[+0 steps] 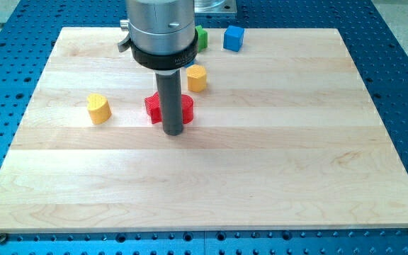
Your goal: Keep red blocks in a diagonal line below the hexagon
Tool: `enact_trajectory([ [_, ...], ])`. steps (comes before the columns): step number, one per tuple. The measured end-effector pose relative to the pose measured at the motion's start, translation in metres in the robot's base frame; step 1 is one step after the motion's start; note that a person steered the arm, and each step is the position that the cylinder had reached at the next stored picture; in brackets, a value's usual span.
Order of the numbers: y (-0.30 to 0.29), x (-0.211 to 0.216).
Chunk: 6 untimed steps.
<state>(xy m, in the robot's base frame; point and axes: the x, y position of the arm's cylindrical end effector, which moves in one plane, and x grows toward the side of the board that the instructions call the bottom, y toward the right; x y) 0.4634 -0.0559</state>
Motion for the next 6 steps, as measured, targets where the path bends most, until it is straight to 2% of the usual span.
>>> enact_trajectory([
  [1, -0.037, 0.000],
  [2, -0.046, -0.013],
  [4, -0.017, -0.064],
  [6, 0.023, -0.065],
])
